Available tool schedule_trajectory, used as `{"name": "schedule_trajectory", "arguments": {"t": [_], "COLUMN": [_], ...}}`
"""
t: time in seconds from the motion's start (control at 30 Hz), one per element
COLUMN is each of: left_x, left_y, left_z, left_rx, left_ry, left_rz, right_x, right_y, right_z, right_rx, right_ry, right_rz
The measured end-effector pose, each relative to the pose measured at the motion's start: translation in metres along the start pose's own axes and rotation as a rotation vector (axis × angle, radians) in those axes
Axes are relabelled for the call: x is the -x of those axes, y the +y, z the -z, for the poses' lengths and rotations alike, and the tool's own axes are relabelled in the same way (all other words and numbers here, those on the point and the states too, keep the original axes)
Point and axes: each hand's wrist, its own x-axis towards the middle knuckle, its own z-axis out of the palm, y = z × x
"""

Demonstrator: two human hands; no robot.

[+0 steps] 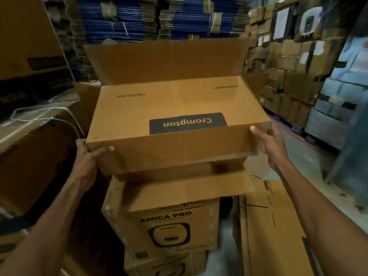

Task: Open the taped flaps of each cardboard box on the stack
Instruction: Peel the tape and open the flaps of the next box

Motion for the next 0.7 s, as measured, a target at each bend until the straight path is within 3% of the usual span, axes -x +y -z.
{"name": "schedule_trajectory", "arguments": {"t": [0.3, 0.47, 0.57, 0.7], "left_x": [0.012, 0.044, 0.057, 0.053], "left_y": [-0.017, -0.07, -0.095, -0.068], "left_z": [0.015, 0.015, 0.013, 0.004], "left_rx": [-0.012, -0.028, -0.118, -0.218], "left_ry": [0.075, 0.155, 0.118, 0.137], "left_rz": [-0.001, 0.136, 0.266, 0.156], "right_x": [0.017, 0.051, 0.06, 0.039], "right_y": [0.015, 0.056, 0.069, 0.045], "right_z": [-0.022, -0.024, -0.023, -0.022], "right_rx": [0.067, 0.054, 0.075, 0.213], "right_ry": [0.014, 0.018, -0.051, -0.015], "right_rz": [0.02, -0.219, -0.345, -0.281]}}
